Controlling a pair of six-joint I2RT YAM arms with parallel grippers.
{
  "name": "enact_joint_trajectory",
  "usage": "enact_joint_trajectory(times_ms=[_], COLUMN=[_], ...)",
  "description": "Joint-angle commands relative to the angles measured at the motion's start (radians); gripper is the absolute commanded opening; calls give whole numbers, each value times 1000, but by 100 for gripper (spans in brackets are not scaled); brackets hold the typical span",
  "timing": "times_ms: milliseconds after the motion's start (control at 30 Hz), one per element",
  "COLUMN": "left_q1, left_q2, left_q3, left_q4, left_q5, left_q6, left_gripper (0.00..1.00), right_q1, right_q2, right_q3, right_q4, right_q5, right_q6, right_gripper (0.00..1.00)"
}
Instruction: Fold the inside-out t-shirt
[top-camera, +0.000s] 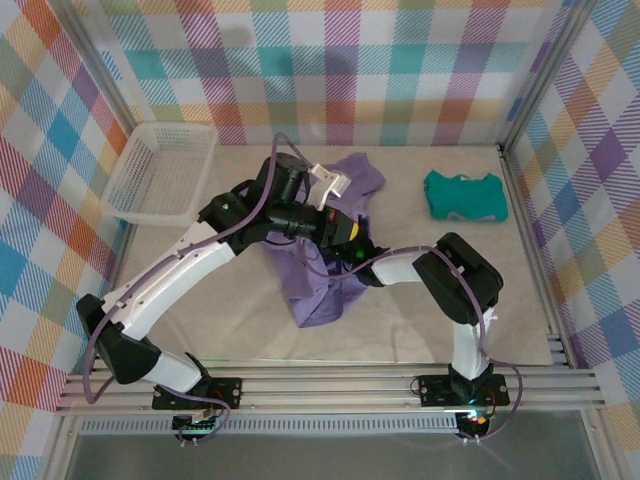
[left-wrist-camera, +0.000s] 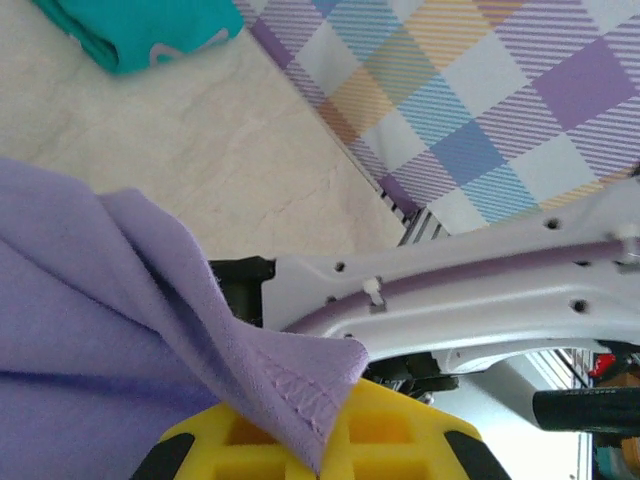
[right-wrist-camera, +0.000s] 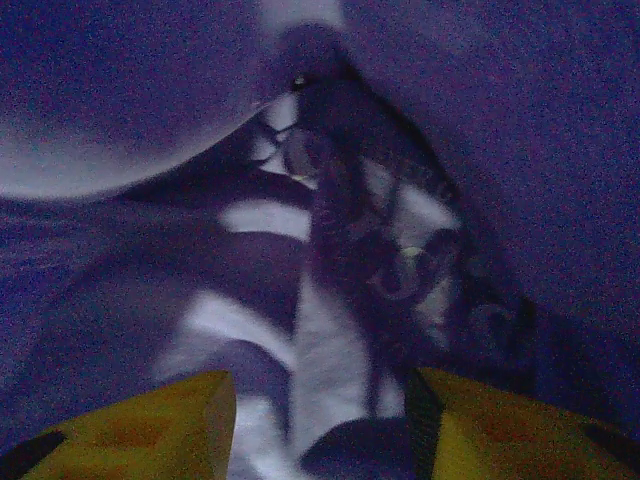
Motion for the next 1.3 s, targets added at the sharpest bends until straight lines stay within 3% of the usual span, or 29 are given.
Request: enact_joint_trajectory(times_ms=[0, 100, 267, 333, 467, 567, 700, 967, 1100, 1267], left_q1=[-6, -3, 2, 3, -7, -22, -35, -42, -43, -39], left_q2=[-82, -98, -113, -118, -123, -123, -101, -46, -65, -105], left_q3=[35, 18, 2, -3, 9, 38, 116, 280, 309, 302], left_q4=[-64, -110, -144, -121, -33, 28, 59, 28, -5, -42], left_q5=[-129, -274, -451, -381, -114, -4, 67, 93, -44, -418], left_q6=[44, 74, 114, 114, 92, 61, 43, 55, 92, 117], left_gripper=[0, 0, 0, 0, 0, 0, 0, 0, 0, 0], right_q1=[-52, -93, -131, -132, -120, -99, -94, -76, -77, -76], right_q2=[-39, -102, -183, -178, -121, -81, -42, 53, 92, 108], right_q3=[-50, -121, -203, -179, -73, -10, 54, 205, 260, 245], right_q4=[-6, 18, 34, -36, -153, -217, -271, -463, -587, -721], right_q5=[-120, -301, -429, -392, -246, -142, -96, -37, -10, -20], right_q6=[6, -33, -67, -53, -20, -36, -46, -23, -24, -22], right_gripper=[49, 50, 52, 50, 49, 50, 56, 71, 73, 65])
